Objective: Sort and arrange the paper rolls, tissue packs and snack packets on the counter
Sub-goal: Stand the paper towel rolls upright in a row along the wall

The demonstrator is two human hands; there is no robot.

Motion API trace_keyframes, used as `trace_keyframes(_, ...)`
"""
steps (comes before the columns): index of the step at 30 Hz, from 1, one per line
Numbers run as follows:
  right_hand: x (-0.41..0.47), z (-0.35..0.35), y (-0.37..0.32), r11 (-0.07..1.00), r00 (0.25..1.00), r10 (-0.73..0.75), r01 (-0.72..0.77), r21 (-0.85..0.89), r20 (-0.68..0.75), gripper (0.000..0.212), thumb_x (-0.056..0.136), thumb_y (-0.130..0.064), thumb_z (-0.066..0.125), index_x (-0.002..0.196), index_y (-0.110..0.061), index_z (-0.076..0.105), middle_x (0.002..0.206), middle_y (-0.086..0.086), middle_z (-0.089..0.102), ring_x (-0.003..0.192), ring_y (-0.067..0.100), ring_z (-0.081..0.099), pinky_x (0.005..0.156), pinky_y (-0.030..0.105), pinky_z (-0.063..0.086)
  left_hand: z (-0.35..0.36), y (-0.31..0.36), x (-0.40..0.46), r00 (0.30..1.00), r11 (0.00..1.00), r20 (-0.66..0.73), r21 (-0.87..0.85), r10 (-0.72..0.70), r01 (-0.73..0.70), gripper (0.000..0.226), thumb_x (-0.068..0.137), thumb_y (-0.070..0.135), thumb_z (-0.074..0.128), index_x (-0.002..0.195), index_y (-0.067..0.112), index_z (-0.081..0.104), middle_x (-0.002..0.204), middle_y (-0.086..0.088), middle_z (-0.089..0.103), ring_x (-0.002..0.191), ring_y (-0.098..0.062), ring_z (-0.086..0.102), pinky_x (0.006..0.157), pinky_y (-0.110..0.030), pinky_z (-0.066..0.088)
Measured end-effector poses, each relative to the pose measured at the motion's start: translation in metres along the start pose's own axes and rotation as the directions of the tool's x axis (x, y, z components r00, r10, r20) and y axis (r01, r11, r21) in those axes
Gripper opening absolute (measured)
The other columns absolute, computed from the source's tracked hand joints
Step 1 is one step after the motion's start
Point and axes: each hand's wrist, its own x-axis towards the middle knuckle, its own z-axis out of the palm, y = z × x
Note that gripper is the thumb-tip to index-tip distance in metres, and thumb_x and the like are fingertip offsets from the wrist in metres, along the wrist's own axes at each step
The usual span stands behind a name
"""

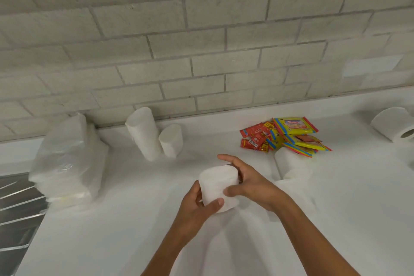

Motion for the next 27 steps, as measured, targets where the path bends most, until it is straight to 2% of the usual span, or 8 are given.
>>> trace_keyframes(3, -0.004, 0.003, -0.001, 0.998, 0.999, -0.015, 0.012, -0.06, -0.039, 0.081, 0.072, -0.001, 0.078, 0.135, -0.045, 0.05, 0.124, -0.004, 0.059, 0.112, 0.016, 0.061, 0.091, 0.029, 0.055, 0.001, 0.0, 0.001, 0.995, 0.996, -0.093, 0.082, 0.034, -0.026, 0.064, 0.07, 0.039, 0.084, 0.127, 0.041, 0.056, 0.119, 0.013, 0.067, 0.106, -0.013, 0.066, 0.084, -0.032, 0.059)
trace_keyframes(6, -0.005, 0.002, 0.001, 0.996, 0.991, -0.04, 0.03, -0.078, -0.13, 0.072, 0.076, -0.007, 0.078, 0.133, -0.042, 0.051, 0.128, -0.01, 0.057, 0.118, 0.013, 0.057, 0.1, 0.03, 0.05, -0.004, 0.004, 0.011, 0.967, 0.978, -0.239, 0.203, 0.09, -0.041, 0.063, 0.075, 0.037, 0.084, 0.131, 0.037, 0.053, 0.121, 0.014, 0.064, 0.104, -0.012, 0.063, 0.08, -0.028, 0.058)
trace_keyframes(9, -0.007, -0.009, 0.001, 0.994, 0.97, -0.051, 0.026, -0.109, -0.239, 0.061, 0.083, -0.014, 0.076, 0.131, -0.041, 0.052, 0.128, -0.012, 0.056, 0.116, 0.009, 0.057, 0.097, 0.03, 0.051, -0.018, 0.018, 0.029, 0.888, 0.95, -0.413, 0.302, 0.202, -0.077, 0.058, 0.078, 0.036, 0.081, 0.128, 0.034, 0.051, 0.116, 0.007, 0.063, 0.099, -0.012, 0.063, 0.083, -0.033, 0.056)
trace_keyframes(12, -0.008, -0.025, 0.004, 0.99, 0.94, -0.06, 0.013, -0.139, -0.337, 0.052, 0.085, -0.016, 0.075, 0.129, -0.037, 0.056, 0.125, -0.009, 0.057, 0.113, 0.013, 0.058, 0.088, 0.026, 0.051, -0.036, 0.041, 0.052, 0.8, 0.936, -0.519, 0.321, 0.3, -0.143, 0.056, 0.081, 0.024, 0.079, 0.13, 0.026, 0.052, 0.114, 0.003, 0.063, 0.097, -0.014, 0.06, 0.083, -0.03, 0.049)
trace_keyframes(15, -0.01, -0.041, 0.006, 0.989, 0.901, -0.064, -0.002, -0.151, -0.43, 0.046, 0.087, -0.016, 0.073, 0.126, -0.033, 0.058, 0.125, -0.006, 0.057, 0.113, 0.016, 0.056, 0.082, 0.024, 0.047, -0.056, 0.054, 0.081, 0.737, 0.926, -0.591, 0.357, 0.329, -0.127, 0.065, 0.082, 0.027, 0.078, 0.139, 0.02, 0.047, 0.127, -0.002, 0.059, 0.111, -0.021, 0.057, 0.095, -0.037, 0.048)
trace_keyframes(21, -0.011, -0.075, 0.014, 0.95, 0.752, -0.156, -0.065, -0.306, -0.641, 0.041, 0.084, -0.012, 0.074, 0.124, -0.019, 0.064, 0.125, -0.001, 0.057, 0.108, 0.01, 0.049, 0.091, 0.024, 0.038, -0.079, 0.064, 0.131, 0.663, 0.931, -0.678, 0.356, 0.317, -0.081, 0.071, 0.081, 0.035, 0.076, 0.141, 0.017, 0.042, 0.129, -0.004, 0.055, 0.117, -0.026, 0.055, 0.102, -0.047, 0.046)
trace_keyframes(23, -0.012, -0.088, 0.022, 0.92, 0.692, -0.183, -0.128, -0.369, -0.698, 0.041, 0.081, -0.014, 0.075, 0.121, -0.019, 0.066, 0.127, 0.005, 0.059, 0.112, 0.016, 0.05, 0.093, 0.03, 0.041, -0.082, 0.062, 0.142, 0.649, 0.931, -0.694, 0.359, 0.313, -0.065, 0.072, 0.081, 0.036, 0.076, 0.141, 0.016, 0.041, 0.132, -0.005, 0.055, 0.121, -0.027, 0.054, 0.104, -0.05, 0.045)
trace_keyframes(27, -0.014, -0.109, 0.036, 0.874, 0.631, -0.073, -0.333, -0.354, -0.773, 0.05, 0.081, -0.024, 0.074, 0.128, -0.025, 0.058, 0.136, 0.011, 0.048, 0.123, 0.038, 0.047, 0.099, 0.048, 0.043, -0.082, 0.056, 0.155, 0.624, 0.928, -0.722, 0.373, 0.3, -0.015, 0.074, 0.083, 0.036, 0.073, 0.144, 0.015, 0.036, 0.139, -0.007, 0.052, 0.128, -0.029, 0.05, 0.107, -0.052, 0.042)
